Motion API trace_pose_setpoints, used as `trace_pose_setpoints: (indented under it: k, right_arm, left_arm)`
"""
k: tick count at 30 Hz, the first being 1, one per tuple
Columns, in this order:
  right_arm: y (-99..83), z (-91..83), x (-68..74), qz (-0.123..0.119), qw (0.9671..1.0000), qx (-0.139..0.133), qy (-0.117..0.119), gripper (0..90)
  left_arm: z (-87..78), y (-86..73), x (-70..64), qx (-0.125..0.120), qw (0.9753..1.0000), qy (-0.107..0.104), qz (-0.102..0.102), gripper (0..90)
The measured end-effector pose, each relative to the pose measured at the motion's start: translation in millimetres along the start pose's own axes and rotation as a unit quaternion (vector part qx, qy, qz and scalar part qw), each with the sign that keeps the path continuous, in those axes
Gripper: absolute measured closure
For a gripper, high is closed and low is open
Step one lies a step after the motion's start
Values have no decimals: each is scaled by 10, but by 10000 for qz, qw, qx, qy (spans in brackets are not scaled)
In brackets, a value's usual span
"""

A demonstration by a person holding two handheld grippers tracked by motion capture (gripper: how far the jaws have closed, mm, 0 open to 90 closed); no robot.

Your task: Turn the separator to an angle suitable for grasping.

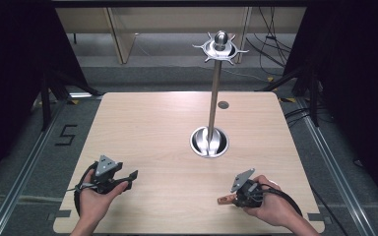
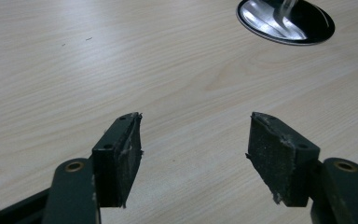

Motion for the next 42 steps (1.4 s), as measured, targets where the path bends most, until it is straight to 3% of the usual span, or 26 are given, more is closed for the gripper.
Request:
trace_pose_setpoints:
  k: [2, 6, 9, 10, 12, 14, 20, 22, 28, 29, 34, 37, 38, 39, 42]
  right_arm:
    - [15, 22, -11, -5, 10000, 53, 0, 900]
    - [29, 54, -31, 56, 9998, 214, -13, 900]
    - [51, 70, -65, 85, 9997, 216, -22, 900]
    - [58, 71, -88, 78, 9997, 222, -73, 900]
    - [70, 81, -108, 69, 9998, 200, -56, 900]
    - [95, 84, -169, 174, 9995, 194, -194, 900]
    - [134, 100, -329, 287, 9982, 166, -491, 900]
    - [145, 109, -339, 317, 9984, 121, -456, 900]
    - [139, 94, -452, 497, 9966, 124, -640, 900]
    - [136, 98, -477, 487, 9958, 119, -763, 900]
    - [128, 66, -535, 600, 9956, 84, -712, 900]
    - [152, 4, -557, 564, 9960, -16, -698, 838]
    - [177, -6, -535, 681, 9956, -112, -626, 815]
    - [169, -22, -577, 479, 9962, -33, -733, 786]
    - [184, -28, -581, 381, 9974, 74, -601, 700]
  left_arm:
    - [-1, -4, -11, -3, 9999, 18, -108, 341]
    - [3, 1, -2, -4, 10000, 3, -29, 341]
    - [2, -3, -11, 4, 10000, 3, -93, 341]
    - [2, 3, 0, -3, 10000, -9, 2, 341]
    - [-1, 1, -1, 6, 10000, 11, -29, 341]
    - [-1, -3, -8, -3, 9999, 1, -111, 341]
    - [0, -4, -4, 3, 10000, 6, -97, 341]
    - [1, -5, -4, 3, 9999, -1, -108, 341]
    - [3, -2, 5, 28, 10000, -9, -10, 341]
    - [2, -3, 4, 31, 10000, -7, -17, 341]
    - [0, -7, 3, 34, 10000, 7, -71, 341]
    - [3, -4, 9, 31, 10000, -17, -32, 341]
    - [3, -4, 8, 36, 10000, -21, -33, 341]
    - [10, -3, 3, 18, 10000, -42, -46, 340]
    - [8, -8, 0, 37, 10000, -4, -58, 341]
Point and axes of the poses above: each handheld gripper's, and its own axes: z roughly forward along the jaws, y roughly out of its top, x roughly to its left, the point moved 4 cm from there along z, roughly forward along the jaws, and after that the axes turned 4 degrees about -z, right-handed, at the moved point
